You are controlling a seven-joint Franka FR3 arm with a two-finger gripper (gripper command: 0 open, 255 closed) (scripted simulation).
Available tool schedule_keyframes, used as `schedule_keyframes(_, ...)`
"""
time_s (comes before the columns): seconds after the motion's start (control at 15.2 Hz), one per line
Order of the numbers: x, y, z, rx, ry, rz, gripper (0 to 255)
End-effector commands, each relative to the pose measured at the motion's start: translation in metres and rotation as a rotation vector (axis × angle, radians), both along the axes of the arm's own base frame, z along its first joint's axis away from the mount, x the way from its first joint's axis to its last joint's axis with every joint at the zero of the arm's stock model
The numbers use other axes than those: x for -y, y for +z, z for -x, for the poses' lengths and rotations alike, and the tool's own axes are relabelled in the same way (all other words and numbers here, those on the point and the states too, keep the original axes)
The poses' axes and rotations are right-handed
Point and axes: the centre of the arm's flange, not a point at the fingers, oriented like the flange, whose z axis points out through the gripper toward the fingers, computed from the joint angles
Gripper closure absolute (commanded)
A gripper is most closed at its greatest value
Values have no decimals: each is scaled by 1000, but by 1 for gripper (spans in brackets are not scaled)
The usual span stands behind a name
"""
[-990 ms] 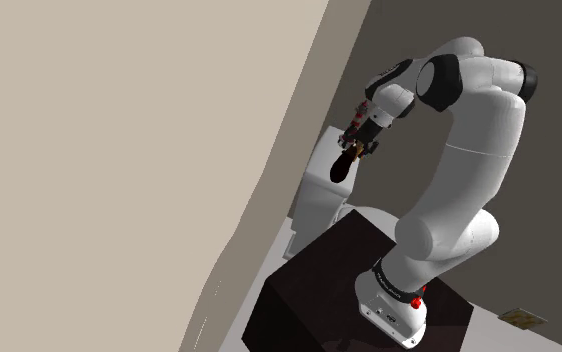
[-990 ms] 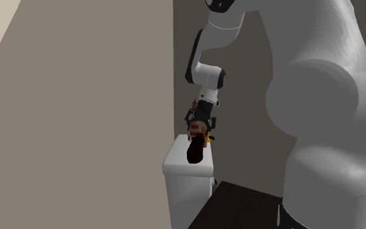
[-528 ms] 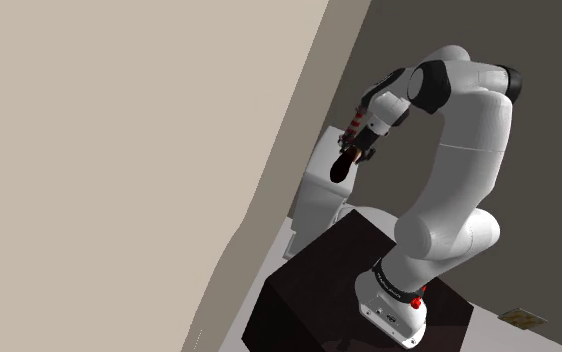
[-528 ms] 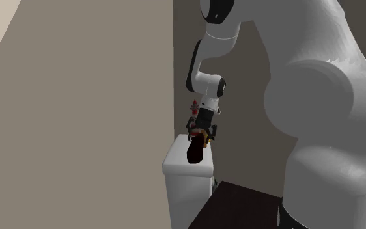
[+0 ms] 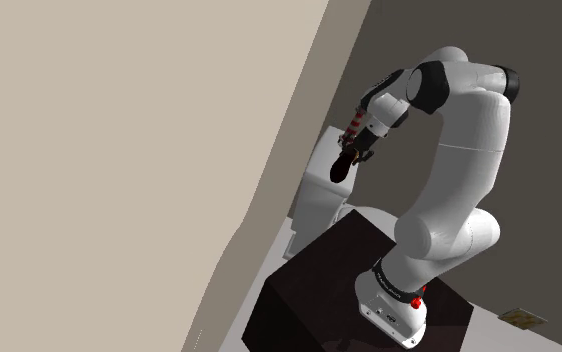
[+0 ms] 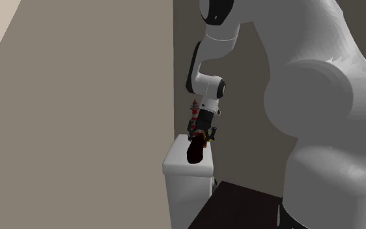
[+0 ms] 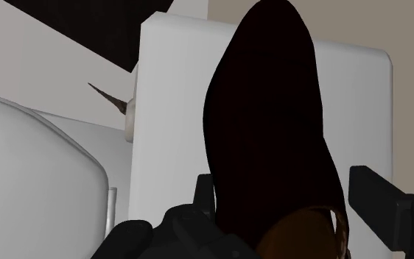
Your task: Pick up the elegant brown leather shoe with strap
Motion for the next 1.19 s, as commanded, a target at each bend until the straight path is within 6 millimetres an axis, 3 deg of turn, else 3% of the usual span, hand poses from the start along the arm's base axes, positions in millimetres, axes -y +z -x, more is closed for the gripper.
schedule_keyframes(0.0,0,-1,0,-1,0,0,255)
schedule_keyframes(0.2,0,-1,0,-1,0,0,255)
schedule_keyframes(1.12,0,72,0,-1,0,0,255)
